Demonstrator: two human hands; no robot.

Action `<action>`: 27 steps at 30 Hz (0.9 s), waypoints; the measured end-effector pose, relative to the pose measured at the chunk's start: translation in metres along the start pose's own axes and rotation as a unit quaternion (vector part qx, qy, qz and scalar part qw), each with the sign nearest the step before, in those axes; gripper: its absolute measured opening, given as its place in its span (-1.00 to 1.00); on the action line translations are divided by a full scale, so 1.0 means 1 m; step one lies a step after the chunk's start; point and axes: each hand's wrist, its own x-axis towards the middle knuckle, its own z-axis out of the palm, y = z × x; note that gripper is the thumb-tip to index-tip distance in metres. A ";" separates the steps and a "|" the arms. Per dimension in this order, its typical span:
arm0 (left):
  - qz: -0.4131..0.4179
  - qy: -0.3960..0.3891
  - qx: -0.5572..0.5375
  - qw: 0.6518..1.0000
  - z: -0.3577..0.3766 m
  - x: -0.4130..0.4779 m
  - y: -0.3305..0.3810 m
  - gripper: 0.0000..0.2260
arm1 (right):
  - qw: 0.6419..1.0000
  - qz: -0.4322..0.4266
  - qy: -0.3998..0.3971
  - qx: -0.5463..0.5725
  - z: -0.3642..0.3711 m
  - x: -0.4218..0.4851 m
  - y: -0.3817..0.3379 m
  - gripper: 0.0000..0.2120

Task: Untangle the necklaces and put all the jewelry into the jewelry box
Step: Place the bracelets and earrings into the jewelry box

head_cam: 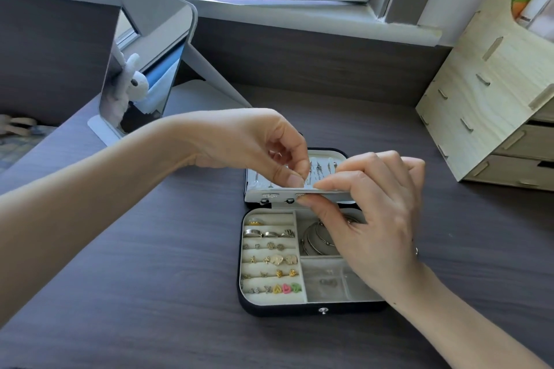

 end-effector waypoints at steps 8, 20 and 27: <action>-0.007 -0.025 0.024 0.999 0.001 -0.002 0.005 -0.93 | 1.000 -0.005 -0.004 0.000 -0.001 -0.001 -0.001 -0.77; -0.031 0.041 0.025 0.998 0.007 -0.011 0.011 -0.94 | 1.000 0.006 0.001 0.007 0.000 0.002 0.001 -0.79; 0.059 0.194 -0.025 0.979 0.028 -0.036 0.000 -0.81 | 0.998 0.047 -0.029 0.004 0.002 0.013 0.001 -0.75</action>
